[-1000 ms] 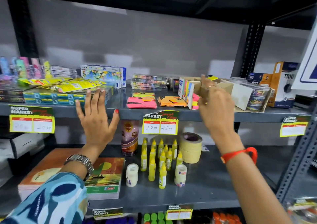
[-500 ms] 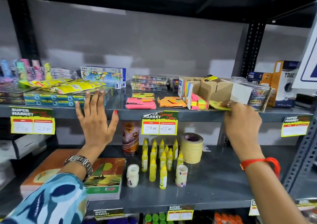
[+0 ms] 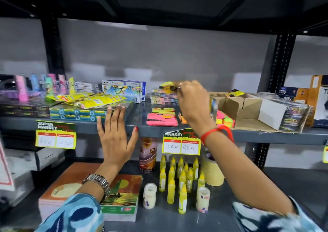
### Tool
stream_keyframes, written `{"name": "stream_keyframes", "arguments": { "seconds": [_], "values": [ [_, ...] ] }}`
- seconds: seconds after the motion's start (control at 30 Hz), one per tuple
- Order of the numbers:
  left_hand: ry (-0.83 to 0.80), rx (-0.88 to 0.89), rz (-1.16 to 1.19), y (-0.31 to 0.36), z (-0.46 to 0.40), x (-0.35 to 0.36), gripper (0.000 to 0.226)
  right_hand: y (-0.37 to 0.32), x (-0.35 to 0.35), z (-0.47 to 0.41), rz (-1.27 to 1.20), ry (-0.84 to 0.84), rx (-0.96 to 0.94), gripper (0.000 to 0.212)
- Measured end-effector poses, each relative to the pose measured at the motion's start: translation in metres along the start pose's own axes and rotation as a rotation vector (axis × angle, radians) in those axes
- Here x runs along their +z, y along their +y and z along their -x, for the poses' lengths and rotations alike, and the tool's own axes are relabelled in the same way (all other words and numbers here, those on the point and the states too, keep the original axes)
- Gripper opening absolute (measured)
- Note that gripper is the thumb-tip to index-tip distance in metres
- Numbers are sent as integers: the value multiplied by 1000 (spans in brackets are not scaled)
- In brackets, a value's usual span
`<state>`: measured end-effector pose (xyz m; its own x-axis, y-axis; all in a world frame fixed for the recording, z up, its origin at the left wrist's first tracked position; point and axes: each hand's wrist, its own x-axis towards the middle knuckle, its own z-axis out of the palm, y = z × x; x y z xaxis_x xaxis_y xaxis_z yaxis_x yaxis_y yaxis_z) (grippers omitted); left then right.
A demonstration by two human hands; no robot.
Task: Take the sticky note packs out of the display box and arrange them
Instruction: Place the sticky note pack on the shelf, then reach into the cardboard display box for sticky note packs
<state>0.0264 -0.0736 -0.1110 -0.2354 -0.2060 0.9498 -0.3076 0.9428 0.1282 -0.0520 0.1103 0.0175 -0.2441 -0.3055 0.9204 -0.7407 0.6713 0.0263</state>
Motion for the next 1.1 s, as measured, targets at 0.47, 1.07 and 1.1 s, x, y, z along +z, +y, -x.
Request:
{"name": "stream_keyframes", "arguments": {
  "seconds": [0.47,1.07,1.1],
  "values": [
    [22,-3,4,-1,1,3,64,-24,7,-12,-59,-533,183,23],
    [26,-20,29,1,0,2,67,-65,-1,0,-11,-803,313,58],
    [31,-19,28,1,0,2,66,-64,-4,2,-38,-767,311,58]
  ]
}}
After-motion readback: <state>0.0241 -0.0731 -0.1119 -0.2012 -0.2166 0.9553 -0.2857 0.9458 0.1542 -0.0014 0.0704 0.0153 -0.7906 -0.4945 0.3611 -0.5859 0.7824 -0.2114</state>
